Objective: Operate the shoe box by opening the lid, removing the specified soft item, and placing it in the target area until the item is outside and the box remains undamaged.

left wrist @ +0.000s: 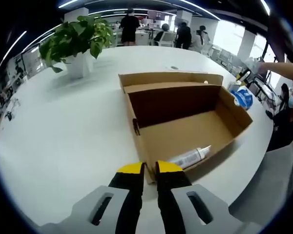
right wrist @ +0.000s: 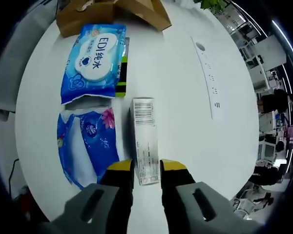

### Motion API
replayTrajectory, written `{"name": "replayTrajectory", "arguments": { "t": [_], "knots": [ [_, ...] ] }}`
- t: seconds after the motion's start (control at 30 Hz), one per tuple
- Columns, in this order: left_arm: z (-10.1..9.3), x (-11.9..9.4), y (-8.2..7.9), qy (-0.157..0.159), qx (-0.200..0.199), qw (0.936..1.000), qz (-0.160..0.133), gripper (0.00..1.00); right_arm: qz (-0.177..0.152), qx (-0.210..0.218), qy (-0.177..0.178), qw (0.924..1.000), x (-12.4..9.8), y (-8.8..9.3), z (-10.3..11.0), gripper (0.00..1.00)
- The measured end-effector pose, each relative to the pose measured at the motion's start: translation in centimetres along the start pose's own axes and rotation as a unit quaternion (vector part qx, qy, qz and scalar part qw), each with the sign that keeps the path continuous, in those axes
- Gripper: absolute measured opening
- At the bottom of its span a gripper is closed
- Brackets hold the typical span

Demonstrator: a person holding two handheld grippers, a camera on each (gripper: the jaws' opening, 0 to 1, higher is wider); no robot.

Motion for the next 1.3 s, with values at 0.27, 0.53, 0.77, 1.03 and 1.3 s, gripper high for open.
{"name": "replayTrajectory", "arguments": {
  "t": [0.27,0.53,0.77,1.03,1.3],
  "knots": [
    [-0.1,-0.9,-1.1,0.007,0.03,0.9995,-0.005,0.11,-0.029,0.05,0.029,0.9979,-1.8,-0.7,0.7,0.24],
    [-0.9,-1.3,-3.5,0.035,0.11,0.9932,0.008,0.15,-0.072,0.114,0.053,0.9895,-3.8,-1.8,2.1,0.33],
    [-2.0,-0.7,-5.1,0.072,0.204,0.9755,0.04,0.19,-0.115,0.166,0.077,0.9764,-6.2,-3.1,3.9,0.41],
    [-3.6,0.5,-6.3,0.129,0.306,0.9381,0.098,0.23,-0.161,0.226,0.102,0.9553,-8.6,-3.7,6.6,0.51],
    [-4.7,2.2,-6.3,0.174,0.371,0.9,0.15,0.27,-0.201,0.277,0.12,0.9319,-10.3,-4.3,10.1,0.65]
  ]
}}
Point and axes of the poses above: the point that each gripper's makers call its tool centre point, and the gripper's own axes: x roughly forward along the fingers, z roughly to its left, y roughly out of its underside, the point moved 6 cm from there along -x, roughly backward along the fingers
